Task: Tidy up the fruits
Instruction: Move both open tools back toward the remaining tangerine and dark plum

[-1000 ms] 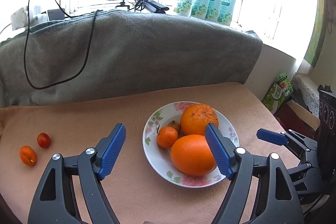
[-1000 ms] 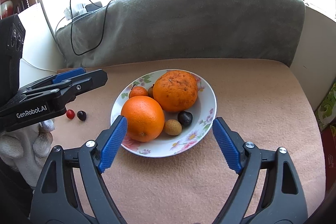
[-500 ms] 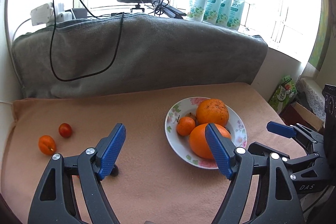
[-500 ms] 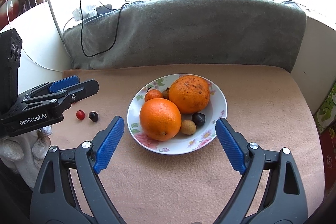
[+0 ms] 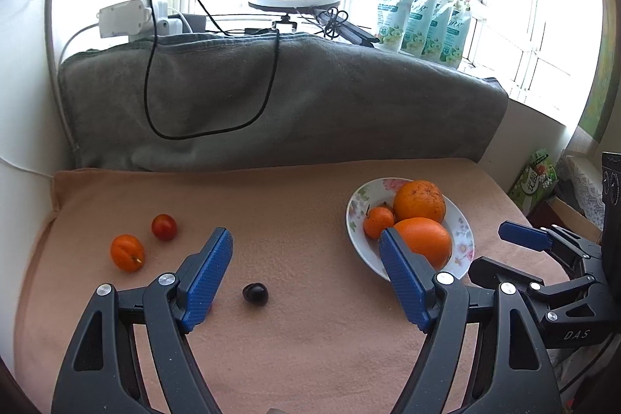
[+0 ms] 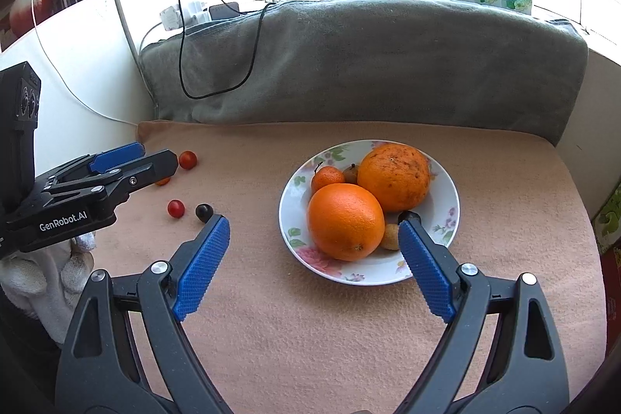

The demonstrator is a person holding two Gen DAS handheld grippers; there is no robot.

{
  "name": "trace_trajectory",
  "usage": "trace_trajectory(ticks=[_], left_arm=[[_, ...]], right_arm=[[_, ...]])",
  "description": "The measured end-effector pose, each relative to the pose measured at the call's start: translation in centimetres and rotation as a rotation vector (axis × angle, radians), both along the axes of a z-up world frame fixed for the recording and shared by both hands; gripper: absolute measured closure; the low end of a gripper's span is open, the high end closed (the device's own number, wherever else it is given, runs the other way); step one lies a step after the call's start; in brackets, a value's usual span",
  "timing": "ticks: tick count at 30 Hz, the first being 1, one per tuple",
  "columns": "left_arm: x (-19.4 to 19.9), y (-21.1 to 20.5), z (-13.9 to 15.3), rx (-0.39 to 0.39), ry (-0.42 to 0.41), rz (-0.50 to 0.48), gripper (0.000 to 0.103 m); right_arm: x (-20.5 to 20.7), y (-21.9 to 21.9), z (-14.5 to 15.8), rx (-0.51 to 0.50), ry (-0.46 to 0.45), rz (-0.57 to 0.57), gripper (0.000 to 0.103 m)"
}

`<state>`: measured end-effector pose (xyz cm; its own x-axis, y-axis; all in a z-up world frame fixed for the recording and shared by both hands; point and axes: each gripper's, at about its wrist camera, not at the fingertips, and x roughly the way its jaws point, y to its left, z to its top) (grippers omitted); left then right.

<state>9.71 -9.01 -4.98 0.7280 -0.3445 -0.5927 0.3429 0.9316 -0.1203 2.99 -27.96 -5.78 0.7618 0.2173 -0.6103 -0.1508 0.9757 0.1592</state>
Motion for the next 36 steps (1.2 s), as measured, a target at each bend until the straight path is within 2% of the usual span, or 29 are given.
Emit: trace_trajectory(ticks=[7,24,32,36], left_arm=[[-0.2,2.6,-0.4,-0.008,0.000,0.033,0.025],[0.3,12.4,-2.9,-0.008,0.039,0.218,0.025],[0.7,15.5,-4.1,-0.011,0.073,0.277,0.025],[1.1,16.2,-4.4,-0.026,0.078,0.285,0.026]], right_arm=[[0.3,1.5,0.0,0.016,0.006,0.022,0.012],[2.0,5.3,-0.8,0.029,0.032,0.117,0.012],[3.2,6.8,-1.3,0.034,0.043,0.156,0.012],[3.8,7.6,-1.7,0.029,0.057,0.175,0.021]])
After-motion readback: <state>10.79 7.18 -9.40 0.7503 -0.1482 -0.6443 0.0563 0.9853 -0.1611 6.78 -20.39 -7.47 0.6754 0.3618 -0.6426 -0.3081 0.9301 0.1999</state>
